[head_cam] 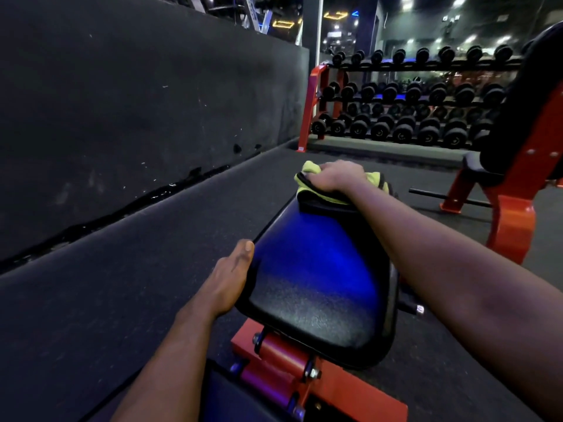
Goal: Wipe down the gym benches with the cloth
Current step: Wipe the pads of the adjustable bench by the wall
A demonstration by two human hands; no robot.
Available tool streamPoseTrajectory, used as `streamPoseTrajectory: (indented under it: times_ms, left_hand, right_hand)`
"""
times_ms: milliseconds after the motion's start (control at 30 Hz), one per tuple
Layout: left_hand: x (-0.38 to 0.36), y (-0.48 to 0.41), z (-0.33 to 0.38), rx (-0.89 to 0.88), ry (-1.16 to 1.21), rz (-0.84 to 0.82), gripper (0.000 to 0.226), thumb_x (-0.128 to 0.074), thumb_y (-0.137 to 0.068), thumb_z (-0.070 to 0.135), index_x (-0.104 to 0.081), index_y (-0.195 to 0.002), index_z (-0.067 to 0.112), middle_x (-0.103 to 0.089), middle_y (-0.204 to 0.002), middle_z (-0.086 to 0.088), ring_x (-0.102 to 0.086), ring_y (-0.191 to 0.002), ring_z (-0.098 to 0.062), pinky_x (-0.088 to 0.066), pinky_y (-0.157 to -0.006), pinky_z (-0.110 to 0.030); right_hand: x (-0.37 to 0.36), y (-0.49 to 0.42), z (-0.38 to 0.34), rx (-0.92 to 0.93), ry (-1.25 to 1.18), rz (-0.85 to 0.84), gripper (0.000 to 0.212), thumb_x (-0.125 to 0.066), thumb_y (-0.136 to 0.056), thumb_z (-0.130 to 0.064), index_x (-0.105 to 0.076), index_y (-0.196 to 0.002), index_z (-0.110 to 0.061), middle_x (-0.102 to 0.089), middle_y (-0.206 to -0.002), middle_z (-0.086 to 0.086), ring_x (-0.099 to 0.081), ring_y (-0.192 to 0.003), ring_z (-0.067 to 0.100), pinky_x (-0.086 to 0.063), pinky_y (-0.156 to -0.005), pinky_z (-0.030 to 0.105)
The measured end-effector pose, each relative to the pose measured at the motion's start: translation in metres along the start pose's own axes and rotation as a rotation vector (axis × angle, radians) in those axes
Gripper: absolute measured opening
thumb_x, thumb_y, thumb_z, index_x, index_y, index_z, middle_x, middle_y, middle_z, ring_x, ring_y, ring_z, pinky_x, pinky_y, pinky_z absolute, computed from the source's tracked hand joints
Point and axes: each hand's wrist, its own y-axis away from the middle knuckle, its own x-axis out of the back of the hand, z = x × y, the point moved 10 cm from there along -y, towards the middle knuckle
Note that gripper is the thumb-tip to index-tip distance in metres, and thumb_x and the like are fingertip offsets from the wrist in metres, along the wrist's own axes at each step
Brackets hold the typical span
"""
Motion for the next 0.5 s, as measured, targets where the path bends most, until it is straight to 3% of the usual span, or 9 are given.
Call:
streamPoseTrajectory:
  times_ms: [100,267,367,433,500]
  left_hand:
    - [0.002,0.000,0.003,-0.016,-0.043,0.013,0.061,-0.007,-0.088,0.076,-0.048,-0.118,0.042,-0.061,-0.117,-0.004,-0.057,-0.105,-0.019,-0.041,-0.094,-0.039]
    - [0.012,0.007,0.007,0.017,-0.084,0.077,0.079,-0.006,-0.080,0.086,-0.055,-0.120,0.037,-0.063,-0.116,-0.004,-0.059,-0.108,-0.019,-0.043,-0.098,-0.040]
    - [0.036,0.017,0.003,0.099,-0.154,0.170,0.091,-0.005,-0.076,0.088,-0.059,-0.125,0.033,-0.066,-0.112,-0.008,-0.062,-0.105,-0.025,-0.048,-0.097,-0.044]
    - [0.051,0.029,-0.002,0.206,-0.232,0.194,0.082,-0.007,-0.085,0.078,-0.064,-0.115,0.027,-0.068,-0.097,-0.008,-0.065,-0.090,-0.025,-0.049,-0.091,-0.040]
    - [0.060,0.042,-0.008,0.313,-0.303,0.154,0.075,-0.009,-0.093,0.069,-0.067,-0.105,0.021,-0.067,-0.089,-0.006,-0.063,-0.075,-0.020,-0.048,-0.081,-0.035]
  right_hand:
    - [-0.003,0.006,-0.027,0.157,0.087,-0.009,0.070,-0.026,-0.088,-0.076,-0.045,-0.144,-0.039,-0.044,-0.152,0.002,-0.041,-0.139,0.029,-0.033,-0.109,0.048]
    - [-0.015,0.040,-0.066,0.530,0.125,-0.043,0.069,-0.027,-0.097,-0.069,-0.039,-0.150,-0.027,-0.034,-0.158,-0.002,-0.023,-0.147,0.025,-0.016,-0.118,0.051]
    - [-0.009,0.025,-0.048,0.434,0.070,-0.009,0.070,-0.029,-0.094,-0.072,-0.043,-0.148,-0.029,-0.041,-0.154,0.001,-0.032,-0.143,0.027,-0.021,-0.116,0.050]
    - [-0.010,0.018,-0.049,0.315,0.135,-0.002,0.072,-0.026,-0.089,-0.076,-0.050,-0.142,-0.033,-0.047,-0.150,0.003,-0.039,-0.138,0.030,-0.022,-0.111,0.056]
    - [-0.015,0.027,-0.071,0.315,0.210,-0.017,0.075,-0.025,-0.086,-0.074,-0.057,-0.135,-0.028,-0.052,-0.145,0.004,-0.043,-0.135,0.030,-0.022,-0.110,0.056]
